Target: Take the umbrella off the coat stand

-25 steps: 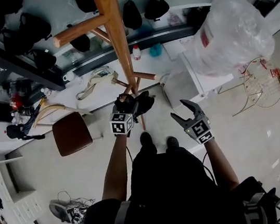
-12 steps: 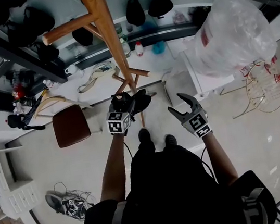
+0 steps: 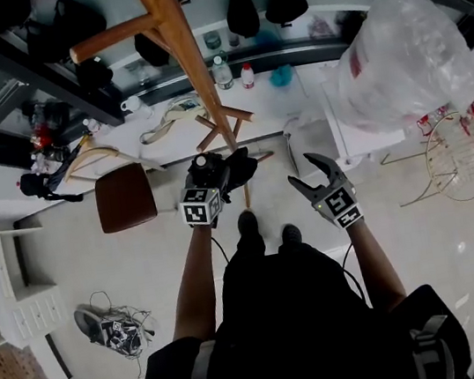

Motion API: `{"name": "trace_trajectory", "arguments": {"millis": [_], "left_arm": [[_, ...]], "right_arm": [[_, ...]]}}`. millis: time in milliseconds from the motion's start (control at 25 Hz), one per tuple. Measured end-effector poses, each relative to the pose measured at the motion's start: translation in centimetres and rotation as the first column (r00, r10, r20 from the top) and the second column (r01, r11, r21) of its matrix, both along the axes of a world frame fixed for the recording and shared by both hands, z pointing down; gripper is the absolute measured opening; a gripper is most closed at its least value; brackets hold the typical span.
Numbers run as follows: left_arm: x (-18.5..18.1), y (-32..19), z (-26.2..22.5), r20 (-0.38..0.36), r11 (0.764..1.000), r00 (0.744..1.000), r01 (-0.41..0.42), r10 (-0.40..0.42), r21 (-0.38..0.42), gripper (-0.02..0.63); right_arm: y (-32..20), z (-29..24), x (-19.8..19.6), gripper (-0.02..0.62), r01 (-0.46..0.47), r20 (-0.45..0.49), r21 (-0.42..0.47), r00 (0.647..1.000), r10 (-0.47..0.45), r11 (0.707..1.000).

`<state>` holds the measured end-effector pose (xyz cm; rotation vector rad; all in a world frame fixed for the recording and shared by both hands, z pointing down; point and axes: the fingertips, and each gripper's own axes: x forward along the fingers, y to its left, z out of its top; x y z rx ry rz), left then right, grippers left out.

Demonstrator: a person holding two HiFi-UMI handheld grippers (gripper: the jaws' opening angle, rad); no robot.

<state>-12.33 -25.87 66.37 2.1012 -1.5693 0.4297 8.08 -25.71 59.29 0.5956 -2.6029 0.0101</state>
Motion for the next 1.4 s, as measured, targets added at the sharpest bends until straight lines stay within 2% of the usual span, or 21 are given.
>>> {"name": "trace_trajectory", "arguments": {"millis": [680, 1400], "left_arm": [[1.4, 2.8, -1.9, 0.007, 0.998, 0.998, 0.057, -0.058, 0.027, 0.249], [3.2, 5.6, -2.2, 0.008, 0.992, 0.992, 0.125, -0.125, 0.019, 0.249]], "right_arm": [[0.8, -0.8, 0.6, 0.275, 0.069, 0.04, 0.019, 0.997, -0.069, 0.997], [0.9, -0.2, 3.4, 0.278, 0.088, 0.04, 0.023, 0.995, -0.088, 0.996]]}}
